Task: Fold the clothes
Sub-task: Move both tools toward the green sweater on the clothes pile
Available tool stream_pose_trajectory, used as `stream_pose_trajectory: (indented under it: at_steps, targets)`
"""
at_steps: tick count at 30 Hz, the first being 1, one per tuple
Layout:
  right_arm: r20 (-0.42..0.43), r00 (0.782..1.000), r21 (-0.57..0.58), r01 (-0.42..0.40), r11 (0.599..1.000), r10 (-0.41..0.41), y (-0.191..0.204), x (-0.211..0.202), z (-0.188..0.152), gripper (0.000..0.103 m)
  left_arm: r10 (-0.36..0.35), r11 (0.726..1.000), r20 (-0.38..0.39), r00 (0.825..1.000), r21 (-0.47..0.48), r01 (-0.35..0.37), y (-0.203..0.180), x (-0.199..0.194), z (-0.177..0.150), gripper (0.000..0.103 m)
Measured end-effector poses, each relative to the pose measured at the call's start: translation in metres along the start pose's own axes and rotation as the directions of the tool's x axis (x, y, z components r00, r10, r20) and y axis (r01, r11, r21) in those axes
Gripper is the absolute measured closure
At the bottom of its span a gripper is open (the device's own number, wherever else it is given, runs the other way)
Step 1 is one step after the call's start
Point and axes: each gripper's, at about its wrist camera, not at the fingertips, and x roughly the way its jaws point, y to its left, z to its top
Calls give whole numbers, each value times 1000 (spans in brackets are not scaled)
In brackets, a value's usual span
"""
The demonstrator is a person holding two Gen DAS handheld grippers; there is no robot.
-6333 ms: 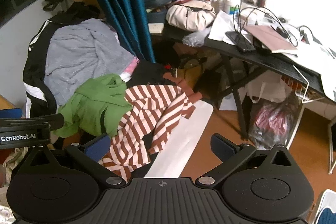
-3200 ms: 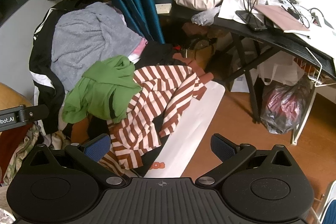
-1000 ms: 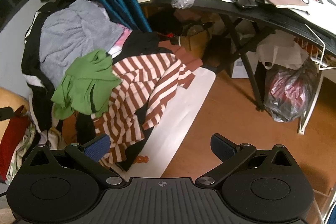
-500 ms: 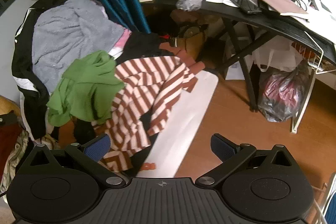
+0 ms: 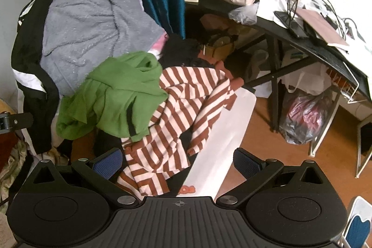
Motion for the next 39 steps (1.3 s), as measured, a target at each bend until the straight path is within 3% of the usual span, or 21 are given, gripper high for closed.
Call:
stream_pose_trajectory:
  at_steps: [13,24,39]
  targets:
    - [-6,999,74,46,996,-46,25,1,-6,1,-52,998,-24,998,33,53,31,15,15,0]
    - [0,999,102,40,994,-40,43,3,-7,1,-49,995,-63,997,86,54,40,23,12,0]
    - [7,1000,-14,11,1000,-10,74,4,2,1,-31,998,-38,999,51,33,55,13,3,0]
